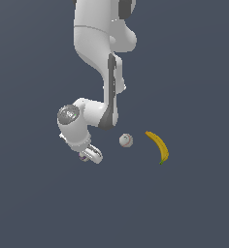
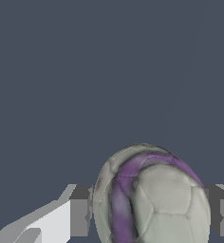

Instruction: Pick up a designated object from a clutter of objects.

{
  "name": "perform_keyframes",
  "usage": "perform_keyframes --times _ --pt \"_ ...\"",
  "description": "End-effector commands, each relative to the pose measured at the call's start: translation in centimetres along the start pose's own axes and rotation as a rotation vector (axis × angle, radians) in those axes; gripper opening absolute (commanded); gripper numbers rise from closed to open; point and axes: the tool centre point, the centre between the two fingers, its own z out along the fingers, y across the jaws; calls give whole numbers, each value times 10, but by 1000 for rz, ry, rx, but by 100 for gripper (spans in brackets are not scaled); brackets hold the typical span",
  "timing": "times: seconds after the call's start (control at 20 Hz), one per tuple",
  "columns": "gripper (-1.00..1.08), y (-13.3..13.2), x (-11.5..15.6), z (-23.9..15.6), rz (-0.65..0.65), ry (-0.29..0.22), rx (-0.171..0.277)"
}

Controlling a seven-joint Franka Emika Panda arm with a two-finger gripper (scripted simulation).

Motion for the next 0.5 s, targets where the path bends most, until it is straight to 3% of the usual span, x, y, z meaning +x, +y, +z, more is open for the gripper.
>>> perform_keyframes --times 0.0,0.45 --pt "-100 1 0 1 1 0 -1" --pt "-100 0 -2 -5 0 0 0"
